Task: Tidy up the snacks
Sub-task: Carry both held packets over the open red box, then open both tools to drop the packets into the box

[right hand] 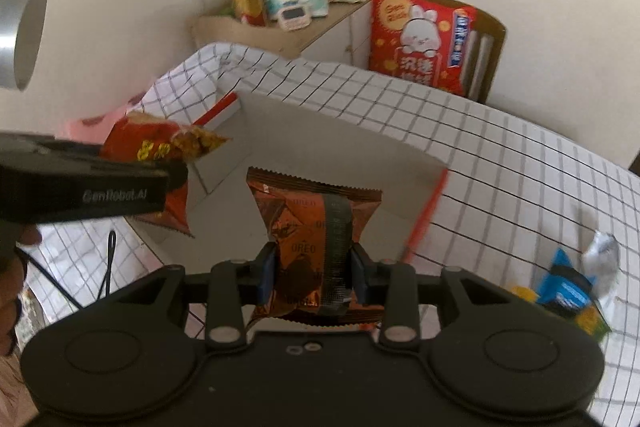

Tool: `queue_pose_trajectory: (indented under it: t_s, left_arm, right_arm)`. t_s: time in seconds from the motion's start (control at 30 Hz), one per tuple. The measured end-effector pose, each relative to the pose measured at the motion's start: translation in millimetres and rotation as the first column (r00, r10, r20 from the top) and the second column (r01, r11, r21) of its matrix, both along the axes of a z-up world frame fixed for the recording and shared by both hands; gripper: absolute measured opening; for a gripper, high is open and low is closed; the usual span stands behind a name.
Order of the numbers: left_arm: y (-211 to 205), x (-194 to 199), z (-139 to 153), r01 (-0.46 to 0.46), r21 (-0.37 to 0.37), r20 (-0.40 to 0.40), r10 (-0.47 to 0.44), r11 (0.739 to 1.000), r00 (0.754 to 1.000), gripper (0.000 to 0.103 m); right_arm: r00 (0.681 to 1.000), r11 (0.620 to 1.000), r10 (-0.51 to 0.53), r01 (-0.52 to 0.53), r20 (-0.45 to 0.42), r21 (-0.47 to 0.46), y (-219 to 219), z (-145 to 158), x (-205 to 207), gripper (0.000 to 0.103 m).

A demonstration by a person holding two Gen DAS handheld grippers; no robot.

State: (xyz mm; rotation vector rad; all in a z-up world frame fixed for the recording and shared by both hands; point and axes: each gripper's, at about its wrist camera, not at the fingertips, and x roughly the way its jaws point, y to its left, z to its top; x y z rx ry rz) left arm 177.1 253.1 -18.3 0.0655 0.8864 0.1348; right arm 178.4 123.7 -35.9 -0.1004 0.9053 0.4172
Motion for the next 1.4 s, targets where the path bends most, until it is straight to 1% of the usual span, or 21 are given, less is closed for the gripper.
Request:
queue_pose_trajectory:
  t_s: [0.1, 0.2, 0.3, 0.4, 0.47, 0.57, 0.73, 0.8, 0.87, 0.97, 1.07, 1.13, 1.23, 1.3, 1.37, 1.4]
  left_arm:
    - [7, 12, -11, -0.003, 0.006, -0.021, 0.003, 1.0, 1.0, 0.059]
    - [10, 24, -25, -0.004, 0.017, -0.057, 0.005, 1.0, 0.998, 0.059]
    - [9, 34, -38, 0.003, 0.012, -0.094, -0.002, 1.0, 0.996, 0.059]
    - [4, 41, -51, 0.018, 0.039, -0.126, -0.013, 0.999, 0.992, 0.059]
    - [0, 43, -58, 0.034, 0.057, -0.143, -0.026, 0.998, 0.989, 0.059]
    - [-2, 45, -67, 0.046, 0.041, -0.167, -0.039, 0.998, 0.985, 0.059]
    - [-6, 46, -77, 0.058, 0.037, -0.19, -0.05, 0.998, 0.981, 0.06]
    - [-7, 45, -81, 0.062, 0.034, -0.199, -0.054, 0.997, 0.979, 0.06]
    - [-8, 44, -84, 0.061, 0.039, -0.206, -0.052, 0.997, 0.977, 0.06]
    - [-9, 41, -85, 0.055, 0.042, -0.203, -0.045, 0.998, 0.978, 0.061]
    - [-10, 38, -82, 0.054, 0.039, -0.189, -0.046, 0.998, 0.981, 0.066]
    - [-10, 35, -79, 0.053, 0.036, -0.173, -0.046, 0.998, 0.984, 0.067]
    - [-9, 31, -72, 0.045, 0.027, -0.156, -0.04, 0.999, 0.987, 0.067]
    - [-8, 26, -66, 0.046, 0.022, -0.137, -0.042, 0.999, 0.99, 0.067]
    - [-9, 21, -60, 0.05, 0.027, -0.115, -0.047, 0.998, 0.992, 0.067]
    - [-10, 18, -56, 0.052, 0.031, -0.104, -0.049, 0.998, 0.993, 0.067]
  right_arm:
    - [0.999, 0.999, 0.024, -0.025, -0.021, -0.029, 13, -12, 8, 0.036]
    - [0.999, 0.997, 0.039, -0.042, -0.037, -0.07, 25, -25, 18, 0.036]
    - [0.997, 0.994, 0.051, -0.057, -0.062, -0.094, 31, -37, 26, 0.036]
    - [0.994, 0.99, 0.07, -0.078, -0.08, -0.114, 39, -47, 32, 0.036]
    - [0.993, 0.988, 0.078, -0.089, -0.089, -0.129, 42, -54, 34, 0.036]
    - [0.991, 0.985, 0.078, -0.093, -0.107, -0.144, 44, -62, 36, 0.036]
    - [0.989, 0.983, 0.071, -0.092, -0.13, -0.158, 45, -69, 39, 0.037]
    - [0.988, 0.982, 0.071, -0.093, -0.134, -0.163, 45, -71, 38, 0.04]
    - [0.987, 0.981, 0.072, -0.095, -0.141, -0.17, 45, -73, 38, 0.039]
    - [0.988, 0.981, 0.08, -0.101, -0.129, -0.166, 46, -71, 36, 0.043]
    - [0.99, 0.979, 0.088, -0.107, -0.11, -0.171, 47, -67, 34, 0.05]
    - [0.991, 0.98, 0.09, -0.107, -0.102, -0.168, 46, -65, 31, 0.053]
    - [0.991, 0.985, 0.086, -0.1, -0.099, -0.144, 40, -59, 29, 0.057]
    - [0.992, 0.987, 0.087, -0.097, -0.09, -0.125, 35, -52, 26, 0.062]
    - [0.993, 0.989, 0.088, -0.096, -0.075, -0.11, 30, -45, 23, 0.066]
    - [0.994, 0.99, 0.088, -0.095, -0.069, -0.102, 28, -42, 21, 0.066]
